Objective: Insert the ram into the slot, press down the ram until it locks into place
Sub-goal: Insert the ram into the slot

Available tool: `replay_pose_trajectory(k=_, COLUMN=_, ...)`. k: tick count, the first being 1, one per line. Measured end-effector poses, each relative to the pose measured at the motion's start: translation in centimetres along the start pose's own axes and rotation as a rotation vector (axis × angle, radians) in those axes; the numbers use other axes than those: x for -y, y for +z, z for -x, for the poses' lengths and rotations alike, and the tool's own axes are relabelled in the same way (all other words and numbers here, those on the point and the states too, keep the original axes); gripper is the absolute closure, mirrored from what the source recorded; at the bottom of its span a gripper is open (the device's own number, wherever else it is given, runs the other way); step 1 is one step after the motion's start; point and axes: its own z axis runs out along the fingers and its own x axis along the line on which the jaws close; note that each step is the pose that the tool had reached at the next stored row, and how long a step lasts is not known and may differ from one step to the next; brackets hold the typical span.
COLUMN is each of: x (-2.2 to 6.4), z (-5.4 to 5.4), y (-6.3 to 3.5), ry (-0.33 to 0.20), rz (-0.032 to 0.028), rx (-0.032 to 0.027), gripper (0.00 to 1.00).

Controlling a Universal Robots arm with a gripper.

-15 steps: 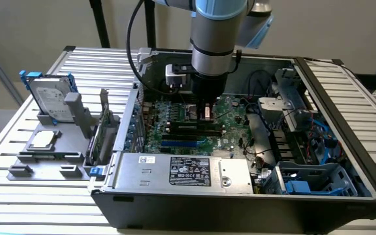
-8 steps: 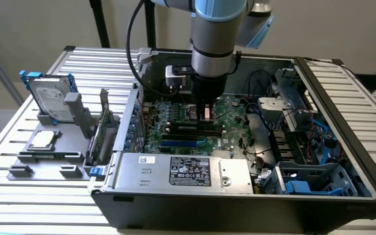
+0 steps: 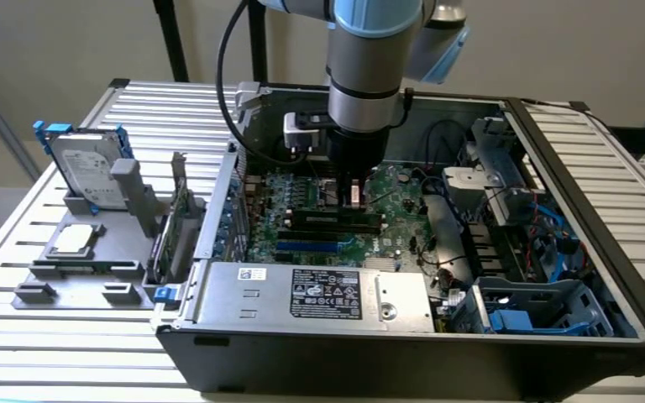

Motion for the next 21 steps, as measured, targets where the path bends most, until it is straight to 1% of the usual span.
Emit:
replay_pose_trajectory(k=12, x=0.00, z=0.07, y=0.07, ry=0.012, rz=0.0000, rx=0.0000, gripper=0.86)
replay_pose_trajectory(k=17, x=0.00, z=0.07, y=0.06, ry=0.012, rz=0.0001, rx=-0.0009, gripper=0.86)
replay_pose_trajectory(k=19, x=0.01, z=0.09, y=0.04, ry=0.012, rz=-0.0006, rx=0.0004, gripper=0.86)
replay_pose_trajectory(k=21, x=0.00, z=0.07, y=-0.13, ry=0.012, rz=0.0002, rx=-0.0009, gripper=0.86)
